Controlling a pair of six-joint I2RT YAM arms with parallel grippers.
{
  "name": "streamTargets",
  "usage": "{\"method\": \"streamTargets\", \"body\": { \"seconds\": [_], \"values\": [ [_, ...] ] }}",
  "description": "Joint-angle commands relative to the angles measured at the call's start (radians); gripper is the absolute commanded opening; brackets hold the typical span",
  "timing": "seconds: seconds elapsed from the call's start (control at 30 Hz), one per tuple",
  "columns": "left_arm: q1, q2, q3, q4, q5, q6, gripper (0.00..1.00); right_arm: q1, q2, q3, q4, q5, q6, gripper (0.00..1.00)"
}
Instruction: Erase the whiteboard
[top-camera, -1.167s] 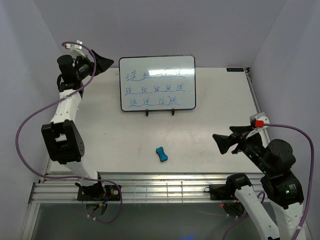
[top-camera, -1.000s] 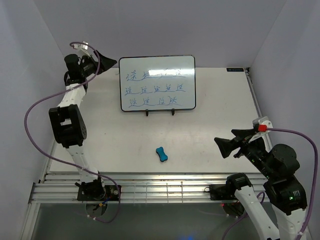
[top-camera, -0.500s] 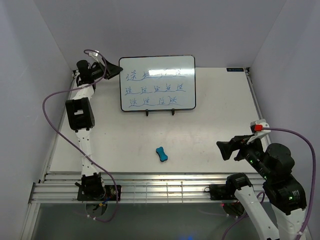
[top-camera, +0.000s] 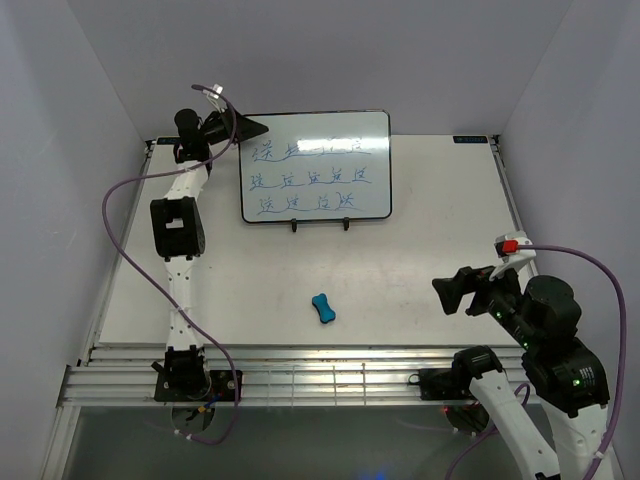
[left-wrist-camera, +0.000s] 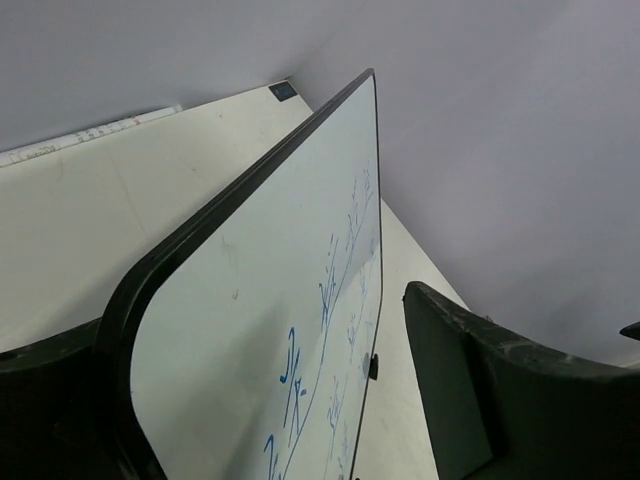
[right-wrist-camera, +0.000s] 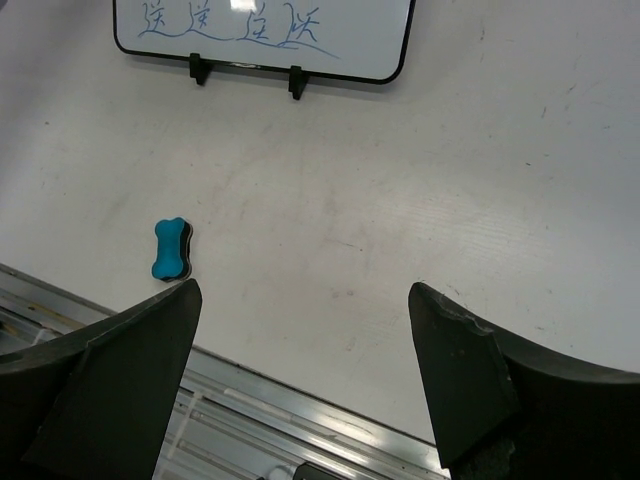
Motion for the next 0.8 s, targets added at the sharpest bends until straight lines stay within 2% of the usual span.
{"method": "streamTargets", "body": {
  "seconds": [0.0, 0.1, 0.17, 0.3, 0.47, 0.5, 0.6, 0.63, 0.7, 0.73, 0.77],
  "values": [
    [0.014, 0.018, 0.025, 0.098, 0.003, -0.067, 0.93, 0.004, -0.037, 0.028, 0.024, 0.031, 0.009, 0.90],
    [0.002, 0.029, 0.037, 0.120, 0.034, -0.072, 0.88, 0.004, -0.067, 0.034, 0.013, 0.061, 0.017, 0.90],
    [0.000, 0.021, 0.023, 0.121, 0.041, -0.059, 0.77, 0.004, -0.074, 0.037, 0.011, 0.065, 0.034, 0.90],
    [0.002, 0.017, 0.007, 0.127, 0.047, -0.059, 0.75, 0.004, -0.079, 0.016, 0.050, -0.034, 0.078, 0.90],
    [0.004, 0.037, 0.019, 0.175, 0.044, -0.088, 0.72, 0.004, -0.053, 0.054, 0.015, -0.031, 0.052, 0.90],
    [0.004, 0.037, 0.022, 0.178, 0.044, -0.092, 0.65, 0.004, -0.050, 0.065, -0.005, -0.019, 0.045, 0.90],
    [0.004, 0.043, 0.022, 0.187, 0.034, -0.096, 0.63, 0.004, -0.045, 0.089, -0.027, -0.021, 0.028, 0.90],
    [0.004, 0.044, 0.020, 0.192, 0.029, -0.101, 0.58, 0.004, -0.045, 0.091, -0.027, -0.030, 0.017, 0.90],
    [0.002, 0.049, 0.022, 0.198, 0.017, -0.108, 0.54, 0.004, -0.042, 0.090, -0.022, -0.071, 0.009, 0.90],
    [0.004, 0.050, 0.023, 0.207, 0.015, -0.116, 0.45, 0.004, -0.042, 0.088, -0.021, -0.085, 0.005, 0.90],
    [0.004, 0.051, 0.029, 0.210, 0.009, -0.119, 0.45, 0.004, -0.036, 0.086, -0.021, -0.097, -0.001, 0.90]
  ]
}}
